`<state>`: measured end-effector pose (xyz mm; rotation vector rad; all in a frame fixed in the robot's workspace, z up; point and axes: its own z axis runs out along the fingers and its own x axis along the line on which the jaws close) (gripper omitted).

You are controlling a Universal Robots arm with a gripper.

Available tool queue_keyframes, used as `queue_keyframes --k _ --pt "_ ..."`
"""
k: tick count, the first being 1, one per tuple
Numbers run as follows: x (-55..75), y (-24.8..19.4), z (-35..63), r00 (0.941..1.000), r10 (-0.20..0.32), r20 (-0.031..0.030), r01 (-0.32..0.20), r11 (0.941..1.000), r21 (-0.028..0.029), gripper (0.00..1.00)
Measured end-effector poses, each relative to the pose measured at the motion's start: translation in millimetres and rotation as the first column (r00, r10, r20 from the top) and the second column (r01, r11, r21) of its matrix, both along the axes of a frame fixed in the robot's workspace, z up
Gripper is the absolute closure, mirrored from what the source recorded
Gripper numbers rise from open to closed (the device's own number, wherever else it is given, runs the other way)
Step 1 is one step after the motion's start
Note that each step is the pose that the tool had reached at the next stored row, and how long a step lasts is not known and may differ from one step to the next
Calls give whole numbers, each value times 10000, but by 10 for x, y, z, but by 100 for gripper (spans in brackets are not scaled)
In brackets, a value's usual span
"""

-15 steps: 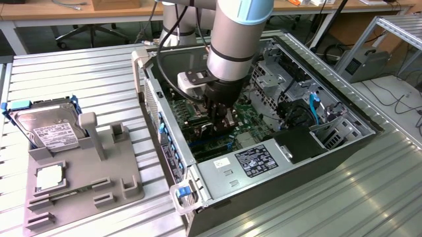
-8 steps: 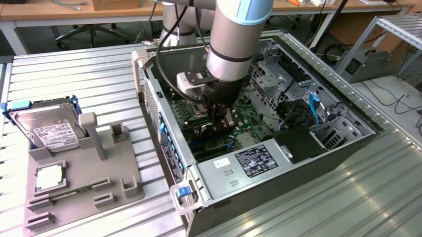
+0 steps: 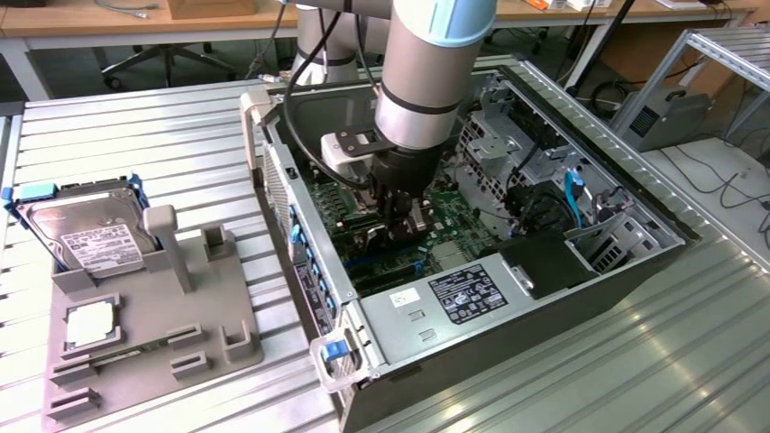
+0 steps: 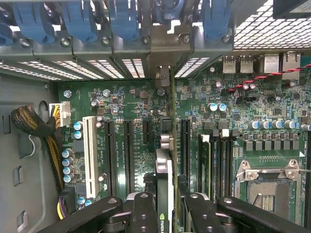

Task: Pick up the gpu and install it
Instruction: 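Insert the gpu into the slot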

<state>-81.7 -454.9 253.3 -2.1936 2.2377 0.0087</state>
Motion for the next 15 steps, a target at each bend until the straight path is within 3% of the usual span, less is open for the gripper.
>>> queue_keyframes --k 15 --pt "-3 0 -4 10000 0 -1 0 10000 -2 73"
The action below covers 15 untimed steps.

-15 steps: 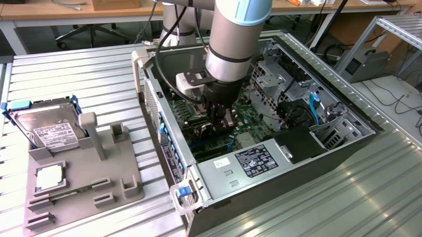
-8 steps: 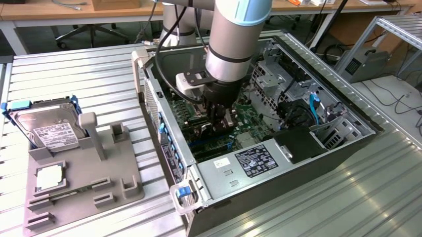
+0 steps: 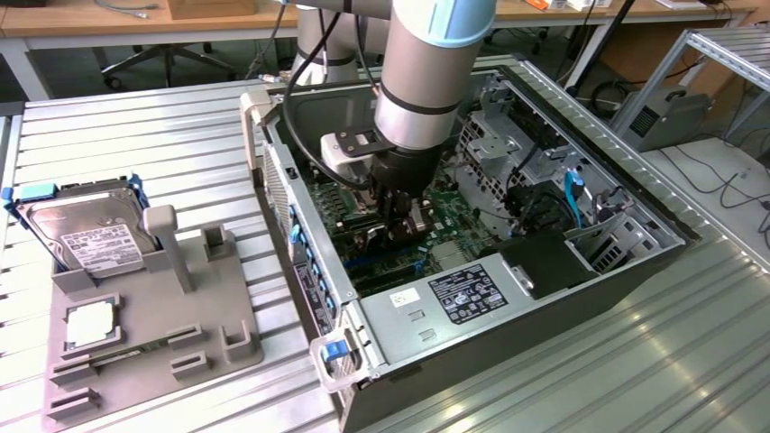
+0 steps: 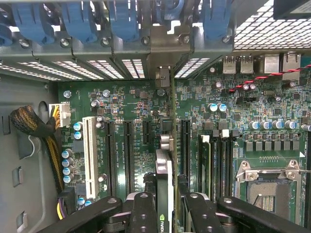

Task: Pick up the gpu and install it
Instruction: 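Insert the gpu into the slot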

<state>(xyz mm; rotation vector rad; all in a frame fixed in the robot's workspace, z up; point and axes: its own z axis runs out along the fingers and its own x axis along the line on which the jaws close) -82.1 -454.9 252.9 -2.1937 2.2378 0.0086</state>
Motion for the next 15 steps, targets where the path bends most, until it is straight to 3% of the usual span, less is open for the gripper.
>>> queue_keyframes --k 15 --pt "-4 0 -5 10000 0 1 0 10000 1 73"
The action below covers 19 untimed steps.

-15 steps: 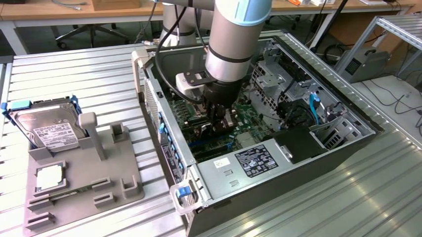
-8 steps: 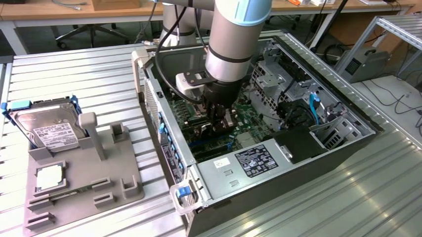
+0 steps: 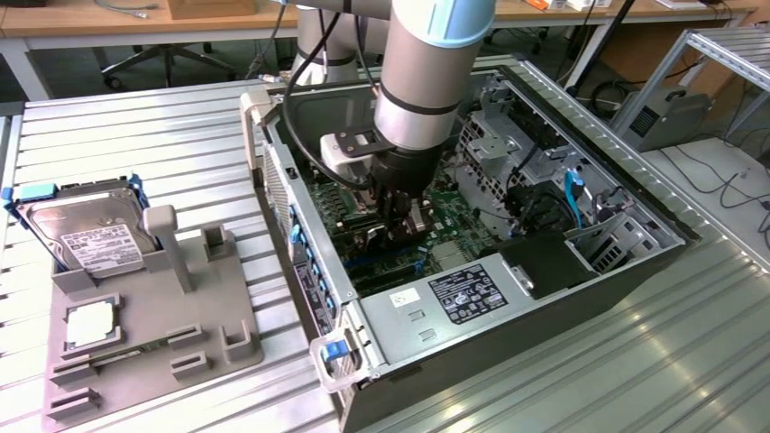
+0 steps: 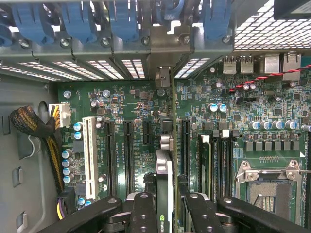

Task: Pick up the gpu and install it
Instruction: 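Insert the gpu into the slot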

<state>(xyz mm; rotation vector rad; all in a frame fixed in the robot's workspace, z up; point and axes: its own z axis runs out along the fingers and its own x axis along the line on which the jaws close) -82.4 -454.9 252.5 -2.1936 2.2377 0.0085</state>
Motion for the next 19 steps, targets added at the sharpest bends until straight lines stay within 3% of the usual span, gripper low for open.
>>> queue_keyframes --k 19 --pt "-6 0 -4 10000 0 -1 0 10000 0 73"
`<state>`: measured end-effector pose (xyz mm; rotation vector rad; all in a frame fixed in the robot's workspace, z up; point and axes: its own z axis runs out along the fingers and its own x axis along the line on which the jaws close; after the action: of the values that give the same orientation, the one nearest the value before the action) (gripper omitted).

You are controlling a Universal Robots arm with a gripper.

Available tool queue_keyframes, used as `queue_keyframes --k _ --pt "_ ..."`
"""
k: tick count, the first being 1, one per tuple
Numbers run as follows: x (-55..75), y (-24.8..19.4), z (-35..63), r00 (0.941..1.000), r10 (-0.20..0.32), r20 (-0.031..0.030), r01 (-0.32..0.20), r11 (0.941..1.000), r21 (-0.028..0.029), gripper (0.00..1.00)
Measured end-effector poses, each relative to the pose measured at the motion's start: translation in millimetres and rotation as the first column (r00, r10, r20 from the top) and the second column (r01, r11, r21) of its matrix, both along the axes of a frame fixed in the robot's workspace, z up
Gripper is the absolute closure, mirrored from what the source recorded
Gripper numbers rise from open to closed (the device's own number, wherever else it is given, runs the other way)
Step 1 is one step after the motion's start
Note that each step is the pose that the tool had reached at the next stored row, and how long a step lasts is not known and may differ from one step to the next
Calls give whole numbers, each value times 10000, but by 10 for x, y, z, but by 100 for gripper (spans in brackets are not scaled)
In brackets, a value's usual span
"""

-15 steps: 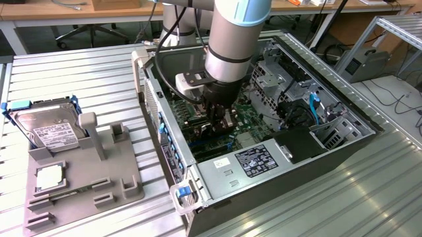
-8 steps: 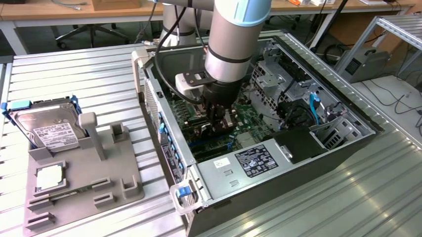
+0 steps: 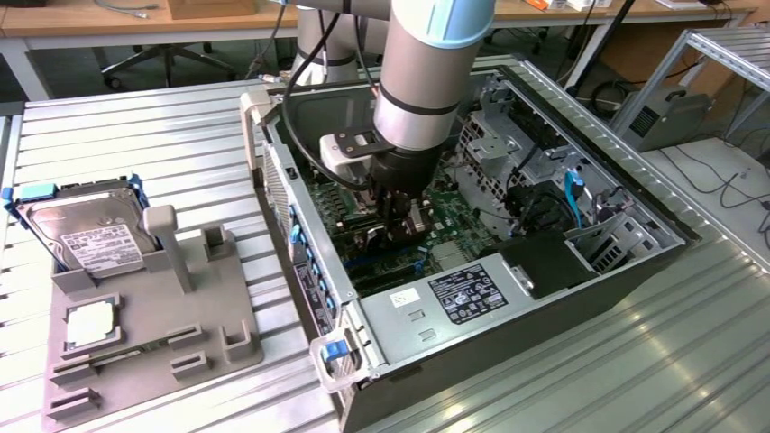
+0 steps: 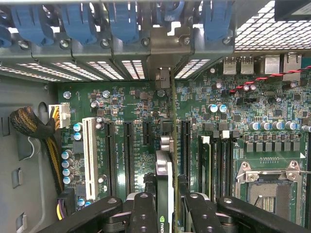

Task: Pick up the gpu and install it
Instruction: 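Insert the gpu into the slot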

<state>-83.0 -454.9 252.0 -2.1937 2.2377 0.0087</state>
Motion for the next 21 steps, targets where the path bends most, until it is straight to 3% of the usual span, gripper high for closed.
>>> queue_keyframes --k 21 --pt "-10 1 -16 10000 0 4 0 10000 1 73"
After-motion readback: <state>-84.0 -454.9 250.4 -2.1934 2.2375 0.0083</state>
